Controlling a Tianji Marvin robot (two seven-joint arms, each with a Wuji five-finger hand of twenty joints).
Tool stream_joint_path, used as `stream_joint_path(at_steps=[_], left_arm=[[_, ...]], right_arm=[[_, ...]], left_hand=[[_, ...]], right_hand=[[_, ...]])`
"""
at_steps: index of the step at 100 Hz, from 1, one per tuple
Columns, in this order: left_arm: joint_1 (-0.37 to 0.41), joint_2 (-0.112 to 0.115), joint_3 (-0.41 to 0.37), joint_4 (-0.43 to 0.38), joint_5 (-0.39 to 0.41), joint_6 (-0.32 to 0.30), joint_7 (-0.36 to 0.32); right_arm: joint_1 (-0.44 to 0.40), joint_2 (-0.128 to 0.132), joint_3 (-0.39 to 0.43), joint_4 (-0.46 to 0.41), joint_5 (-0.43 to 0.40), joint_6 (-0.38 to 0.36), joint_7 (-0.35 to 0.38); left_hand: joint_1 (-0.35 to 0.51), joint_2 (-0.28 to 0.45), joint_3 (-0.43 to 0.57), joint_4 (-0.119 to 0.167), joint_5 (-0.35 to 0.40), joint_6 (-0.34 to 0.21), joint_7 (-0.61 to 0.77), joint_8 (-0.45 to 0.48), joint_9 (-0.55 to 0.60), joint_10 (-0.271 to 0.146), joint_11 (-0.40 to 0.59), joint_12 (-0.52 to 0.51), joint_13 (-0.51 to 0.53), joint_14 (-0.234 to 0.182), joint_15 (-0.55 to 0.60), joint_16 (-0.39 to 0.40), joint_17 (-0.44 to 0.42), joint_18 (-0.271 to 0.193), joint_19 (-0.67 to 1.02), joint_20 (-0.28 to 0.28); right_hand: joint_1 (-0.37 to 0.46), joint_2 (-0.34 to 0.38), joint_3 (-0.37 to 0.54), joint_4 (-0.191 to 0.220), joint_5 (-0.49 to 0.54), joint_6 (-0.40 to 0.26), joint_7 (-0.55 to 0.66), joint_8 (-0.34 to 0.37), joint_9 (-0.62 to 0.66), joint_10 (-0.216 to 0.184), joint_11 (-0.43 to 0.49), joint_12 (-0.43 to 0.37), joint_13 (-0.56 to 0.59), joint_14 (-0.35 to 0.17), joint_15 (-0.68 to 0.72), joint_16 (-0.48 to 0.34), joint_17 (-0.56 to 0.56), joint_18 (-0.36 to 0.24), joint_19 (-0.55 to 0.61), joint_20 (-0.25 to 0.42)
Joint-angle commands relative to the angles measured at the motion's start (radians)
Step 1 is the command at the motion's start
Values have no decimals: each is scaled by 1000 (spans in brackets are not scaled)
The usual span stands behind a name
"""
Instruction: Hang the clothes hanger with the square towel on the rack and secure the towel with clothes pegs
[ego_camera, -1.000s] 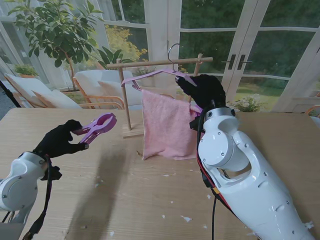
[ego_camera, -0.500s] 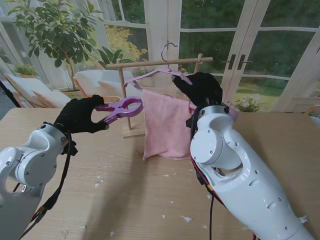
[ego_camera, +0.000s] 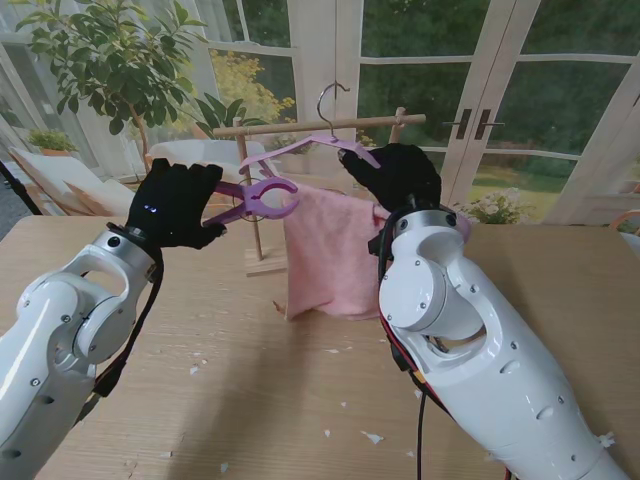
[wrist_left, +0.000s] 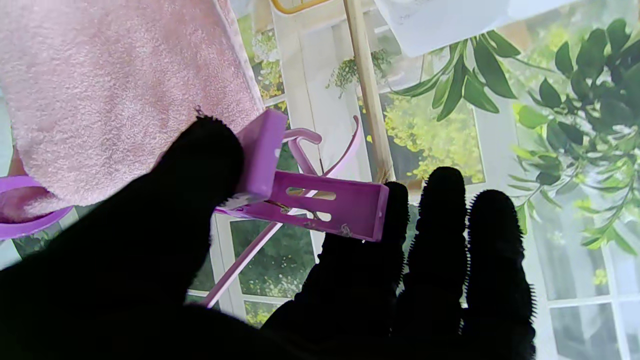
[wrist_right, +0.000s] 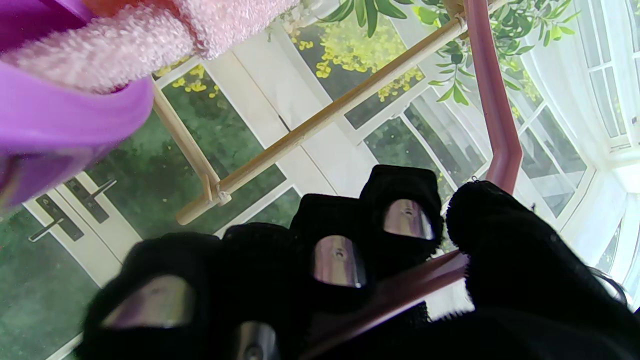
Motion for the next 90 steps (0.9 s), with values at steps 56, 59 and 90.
stream_joint_path(at_steps=[56,59,90], left_arm=[[-55,8,41,15,139,13,20],[-53,9,41,11,148,18,20],[-64,10,53,19,185,29,45]], right_arm=[[-7,-7,2,-27,11,-10,23],[-8,-7,3,-28,12,-10,24],[-10,-6,-1,-31,10,-8,27]], left_hand=[[336,17,111,-24,84,-43,236,75,279,-156,81,204,125,-10,72,60,87,41,93,54],[335,17,110,-25,80,-45,241,79,281,-160,82,212,127,-15,75,62,91,40,96,58],[388,14,99,-28,78,-48,270,96,306,-166,84,250,149,-17,97,82,109,52,114,84]], right_hand=[[41,111,24,101,67,16,21,45,106,60,86,3,-3,-8,166,68,54,-196,197,1048],[40,111,24,101,67,16,21,45,106,60,86,3,-3,-8,166,69,54,-196,197,1048],[40,111,25,101,67,16,21,45,106,60,86,3,-3,-8,166,69,54,-196,197,1048]])
